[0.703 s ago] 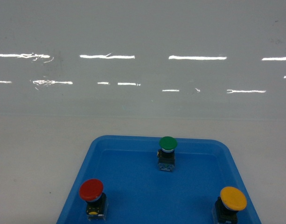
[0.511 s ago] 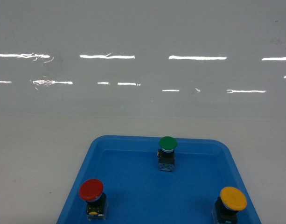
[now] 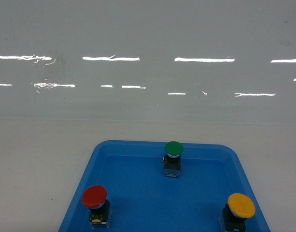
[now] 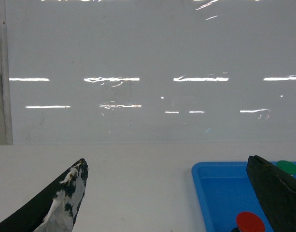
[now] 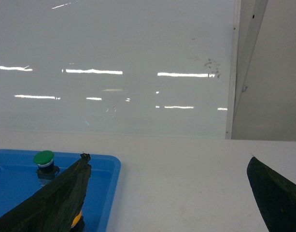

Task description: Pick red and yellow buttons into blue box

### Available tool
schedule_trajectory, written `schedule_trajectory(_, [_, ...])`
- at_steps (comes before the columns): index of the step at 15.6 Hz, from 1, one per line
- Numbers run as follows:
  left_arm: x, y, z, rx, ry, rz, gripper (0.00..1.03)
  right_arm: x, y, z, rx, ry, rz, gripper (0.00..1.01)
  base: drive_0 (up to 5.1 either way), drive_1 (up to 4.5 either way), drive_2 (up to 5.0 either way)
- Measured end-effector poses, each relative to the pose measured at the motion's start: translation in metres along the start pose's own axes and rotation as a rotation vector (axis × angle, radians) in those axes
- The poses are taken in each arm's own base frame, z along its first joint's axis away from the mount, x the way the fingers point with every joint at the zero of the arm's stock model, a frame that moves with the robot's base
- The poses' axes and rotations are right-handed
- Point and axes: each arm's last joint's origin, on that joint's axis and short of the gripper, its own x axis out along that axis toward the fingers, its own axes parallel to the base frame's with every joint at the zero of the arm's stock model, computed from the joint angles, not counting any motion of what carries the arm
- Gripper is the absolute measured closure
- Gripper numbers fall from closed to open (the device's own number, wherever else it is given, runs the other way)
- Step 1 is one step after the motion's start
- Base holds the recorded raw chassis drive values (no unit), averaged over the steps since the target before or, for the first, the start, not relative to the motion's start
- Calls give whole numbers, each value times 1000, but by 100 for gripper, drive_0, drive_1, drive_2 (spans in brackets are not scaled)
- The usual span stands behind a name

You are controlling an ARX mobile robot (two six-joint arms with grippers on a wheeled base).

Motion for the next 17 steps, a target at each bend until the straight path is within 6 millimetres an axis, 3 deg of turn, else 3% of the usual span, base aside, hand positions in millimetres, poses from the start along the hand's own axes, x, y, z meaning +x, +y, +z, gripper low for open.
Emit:
schedule_trajectory(6, [1,0,4,8,-44,-13,5,1,-3,1,-1,-11,-10,3,0,0,0])
schedule_trajectory(9, [10,2,6,18,-39,-21,5,11,1,1,5,14,40,3,0,0,0])
schedule_trajectory(13, [41,-8,10,50,62,-137,5,35,22,-6,5,107,162,3,0,0,0])
schedule_trajectory(17, [93,-34,24,93,189,-241,5,81,42,8,0,159,226,3,0,0,0])
